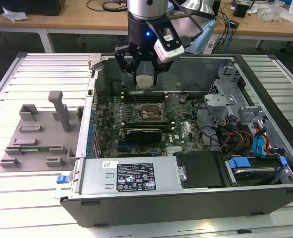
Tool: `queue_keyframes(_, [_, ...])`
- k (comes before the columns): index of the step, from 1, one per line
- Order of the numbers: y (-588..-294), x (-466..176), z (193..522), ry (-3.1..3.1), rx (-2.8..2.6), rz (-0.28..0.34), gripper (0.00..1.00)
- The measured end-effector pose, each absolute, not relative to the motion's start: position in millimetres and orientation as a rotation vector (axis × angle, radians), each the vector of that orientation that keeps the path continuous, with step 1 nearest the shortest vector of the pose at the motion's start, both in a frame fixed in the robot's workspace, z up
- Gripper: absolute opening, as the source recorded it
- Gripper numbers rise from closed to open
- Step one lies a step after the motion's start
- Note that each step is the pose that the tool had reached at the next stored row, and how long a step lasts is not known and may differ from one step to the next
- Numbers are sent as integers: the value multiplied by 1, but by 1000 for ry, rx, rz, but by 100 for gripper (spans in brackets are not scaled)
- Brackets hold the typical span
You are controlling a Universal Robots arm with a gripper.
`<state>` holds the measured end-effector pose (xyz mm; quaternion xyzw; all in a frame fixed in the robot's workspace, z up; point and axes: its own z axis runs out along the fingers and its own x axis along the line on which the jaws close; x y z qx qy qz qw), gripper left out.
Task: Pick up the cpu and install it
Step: 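Pick up the cpu and move it towards the insertion slot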
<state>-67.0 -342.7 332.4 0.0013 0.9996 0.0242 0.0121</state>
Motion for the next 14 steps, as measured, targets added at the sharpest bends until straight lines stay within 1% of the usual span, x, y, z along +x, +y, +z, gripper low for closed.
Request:
queue_keyframes(8, [-330, -65, 323, 3117, 4, 75, 55])
queue_keyframes(14, [-329, -64, 320, 3117, 4, 75, 55])
